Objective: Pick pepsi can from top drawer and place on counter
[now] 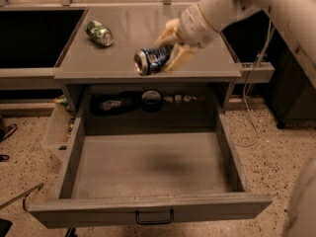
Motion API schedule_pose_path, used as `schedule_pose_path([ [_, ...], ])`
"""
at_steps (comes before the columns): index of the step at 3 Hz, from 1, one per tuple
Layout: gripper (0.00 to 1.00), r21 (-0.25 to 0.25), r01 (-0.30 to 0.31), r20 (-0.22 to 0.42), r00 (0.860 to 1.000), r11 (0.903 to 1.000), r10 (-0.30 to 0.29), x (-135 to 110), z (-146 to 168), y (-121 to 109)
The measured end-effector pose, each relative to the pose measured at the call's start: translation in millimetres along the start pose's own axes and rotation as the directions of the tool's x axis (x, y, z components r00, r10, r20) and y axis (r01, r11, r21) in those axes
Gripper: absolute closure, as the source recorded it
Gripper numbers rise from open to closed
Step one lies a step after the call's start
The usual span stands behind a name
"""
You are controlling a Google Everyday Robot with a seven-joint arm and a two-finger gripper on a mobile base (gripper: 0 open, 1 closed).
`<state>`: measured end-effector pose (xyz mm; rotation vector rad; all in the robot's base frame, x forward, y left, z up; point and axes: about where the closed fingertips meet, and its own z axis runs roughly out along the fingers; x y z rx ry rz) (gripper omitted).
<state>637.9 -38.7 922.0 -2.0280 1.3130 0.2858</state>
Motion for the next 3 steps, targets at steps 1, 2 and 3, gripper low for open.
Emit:
schedule_pose_path([
  [1, 1.0, 0.15, 0.097, -0.049, 0.995, 0.9839, -0.091, -5.6, -33.4, -59.4],
  [2, 1.0, 0.349, 0.12, -0.158, 0.985, 0.9294, -0.067, 1.1, -66.8, -117.0],
  [3, 1.0, 0.457, 0.084, -0.227, 0.974, 0.8854, 0.024, 25.1, -72.6, -157.8],
])
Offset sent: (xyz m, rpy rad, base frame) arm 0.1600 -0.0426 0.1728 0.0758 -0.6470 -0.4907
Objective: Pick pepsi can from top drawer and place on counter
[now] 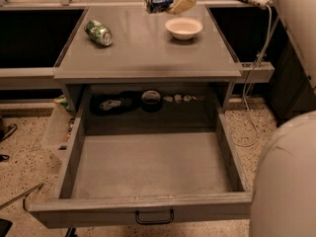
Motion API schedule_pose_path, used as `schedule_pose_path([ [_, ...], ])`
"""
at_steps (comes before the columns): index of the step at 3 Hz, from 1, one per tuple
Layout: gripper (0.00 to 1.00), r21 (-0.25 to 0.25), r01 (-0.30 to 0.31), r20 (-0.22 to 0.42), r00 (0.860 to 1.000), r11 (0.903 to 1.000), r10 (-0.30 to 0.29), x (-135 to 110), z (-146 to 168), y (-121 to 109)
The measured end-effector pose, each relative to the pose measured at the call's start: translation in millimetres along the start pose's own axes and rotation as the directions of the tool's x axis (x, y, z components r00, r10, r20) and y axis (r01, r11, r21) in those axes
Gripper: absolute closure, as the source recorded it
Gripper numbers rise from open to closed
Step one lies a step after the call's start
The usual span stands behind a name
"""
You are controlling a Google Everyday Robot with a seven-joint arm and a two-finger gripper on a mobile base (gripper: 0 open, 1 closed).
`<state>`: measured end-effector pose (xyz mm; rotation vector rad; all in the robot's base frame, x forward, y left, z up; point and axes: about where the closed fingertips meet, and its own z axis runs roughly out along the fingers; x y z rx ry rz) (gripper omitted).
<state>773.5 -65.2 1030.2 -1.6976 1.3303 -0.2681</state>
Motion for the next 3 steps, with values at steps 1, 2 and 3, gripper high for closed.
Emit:
schedule_pose_path([
  [1, 1.0, -0.016, -0.087, -0.055, 0.995, 0.9961, 0.086, 28.4, 36.4, -4.5],
  [2, 1.0, -0.178, -0.184, -0.104, 0.98, 0.9667, 0.167, 60.7, 71.6, 41.7],
  [3, 1.0, -0.352, -0.253, -0.13, 0.967, 0.9013, 0.22, 76.6, 90.7, 96.6],
])
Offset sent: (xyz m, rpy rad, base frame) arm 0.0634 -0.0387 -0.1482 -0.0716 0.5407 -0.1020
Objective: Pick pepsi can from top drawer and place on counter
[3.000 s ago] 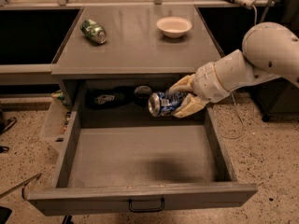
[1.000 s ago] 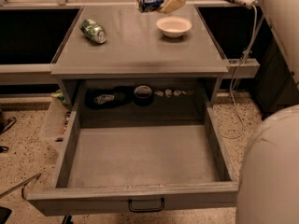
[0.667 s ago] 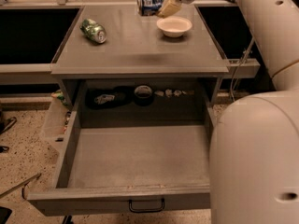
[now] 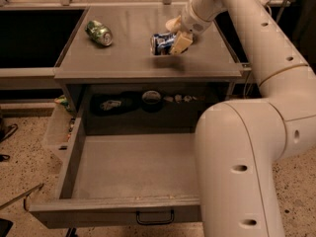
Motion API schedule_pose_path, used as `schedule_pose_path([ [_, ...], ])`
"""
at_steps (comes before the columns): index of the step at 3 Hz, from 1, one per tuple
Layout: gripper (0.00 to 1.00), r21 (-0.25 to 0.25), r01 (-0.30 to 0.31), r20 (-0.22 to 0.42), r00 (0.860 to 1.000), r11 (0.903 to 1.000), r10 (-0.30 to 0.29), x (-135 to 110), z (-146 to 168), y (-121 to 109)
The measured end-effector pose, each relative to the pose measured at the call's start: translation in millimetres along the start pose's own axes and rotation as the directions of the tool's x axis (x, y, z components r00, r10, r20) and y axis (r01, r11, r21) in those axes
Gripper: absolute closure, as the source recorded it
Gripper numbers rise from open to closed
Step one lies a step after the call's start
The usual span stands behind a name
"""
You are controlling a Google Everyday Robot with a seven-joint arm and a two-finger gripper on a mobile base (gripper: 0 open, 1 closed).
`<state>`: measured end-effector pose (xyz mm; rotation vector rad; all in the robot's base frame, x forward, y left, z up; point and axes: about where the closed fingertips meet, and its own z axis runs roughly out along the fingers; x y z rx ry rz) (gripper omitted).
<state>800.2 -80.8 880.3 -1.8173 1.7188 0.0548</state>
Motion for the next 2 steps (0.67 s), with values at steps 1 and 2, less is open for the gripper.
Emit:
schedule_pose_path([
  [1, 1.0, -0.121, -0.036, 0.0, 0.999, 0.992, 0.036, 17.7, 16.0, 30.0],
  [2, 0.81, -0.123, -0.036, 0.0, 0.999, 0.9918, 0.036, 16.2, 13.4, 28.8],
])
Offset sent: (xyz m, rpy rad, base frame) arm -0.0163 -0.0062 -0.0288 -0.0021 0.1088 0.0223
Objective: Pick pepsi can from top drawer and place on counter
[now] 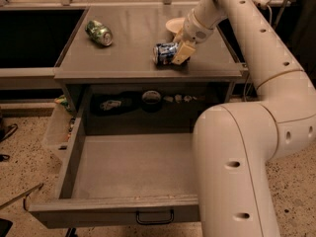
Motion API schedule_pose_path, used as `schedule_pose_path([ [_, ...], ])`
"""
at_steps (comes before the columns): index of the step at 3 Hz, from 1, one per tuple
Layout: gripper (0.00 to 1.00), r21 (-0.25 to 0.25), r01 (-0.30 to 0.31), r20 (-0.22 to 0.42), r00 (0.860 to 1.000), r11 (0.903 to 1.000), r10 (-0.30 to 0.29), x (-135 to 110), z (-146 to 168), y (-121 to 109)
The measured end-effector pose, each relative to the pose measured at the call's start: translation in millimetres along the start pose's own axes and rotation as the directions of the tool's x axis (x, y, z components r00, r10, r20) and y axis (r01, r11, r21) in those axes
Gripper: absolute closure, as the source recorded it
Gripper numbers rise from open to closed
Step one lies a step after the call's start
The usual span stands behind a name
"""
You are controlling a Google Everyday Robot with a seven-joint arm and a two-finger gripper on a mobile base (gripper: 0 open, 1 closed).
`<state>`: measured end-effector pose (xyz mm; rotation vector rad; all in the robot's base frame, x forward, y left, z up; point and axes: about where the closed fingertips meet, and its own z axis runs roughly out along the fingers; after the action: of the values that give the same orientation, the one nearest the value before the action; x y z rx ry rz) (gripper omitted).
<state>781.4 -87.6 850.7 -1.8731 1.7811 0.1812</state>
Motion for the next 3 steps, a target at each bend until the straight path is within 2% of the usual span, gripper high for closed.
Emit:
schedule_pose_path([
  [3, 0.12, 0.0, 0.0, 0.0, 1.0, 1.0, 0.0, 0.0, 0.0, 0.0],
])
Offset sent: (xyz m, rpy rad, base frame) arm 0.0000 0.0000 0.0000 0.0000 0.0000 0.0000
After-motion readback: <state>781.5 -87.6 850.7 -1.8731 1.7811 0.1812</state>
